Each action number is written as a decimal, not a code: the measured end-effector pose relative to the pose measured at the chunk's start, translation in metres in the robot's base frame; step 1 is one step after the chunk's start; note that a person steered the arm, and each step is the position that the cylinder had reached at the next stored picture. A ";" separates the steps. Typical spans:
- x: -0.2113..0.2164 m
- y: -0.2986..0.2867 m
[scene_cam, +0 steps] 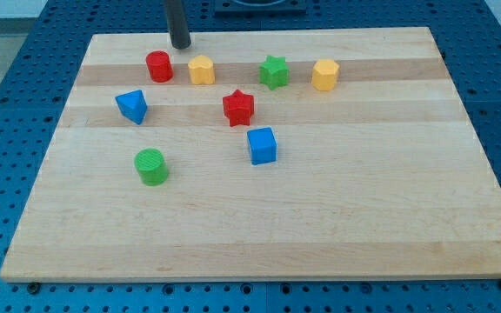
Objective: Slightly push the red circle downwards
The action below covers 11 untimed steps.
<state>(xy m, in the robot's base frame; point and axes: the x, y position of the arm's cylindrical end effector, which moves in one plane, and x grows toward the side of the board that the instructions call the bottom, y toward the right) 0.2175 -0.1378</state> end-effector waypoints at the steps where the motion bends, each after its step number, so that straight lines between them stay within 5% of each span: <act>1: 0.017 -0.002; 11: 0.051 -0.038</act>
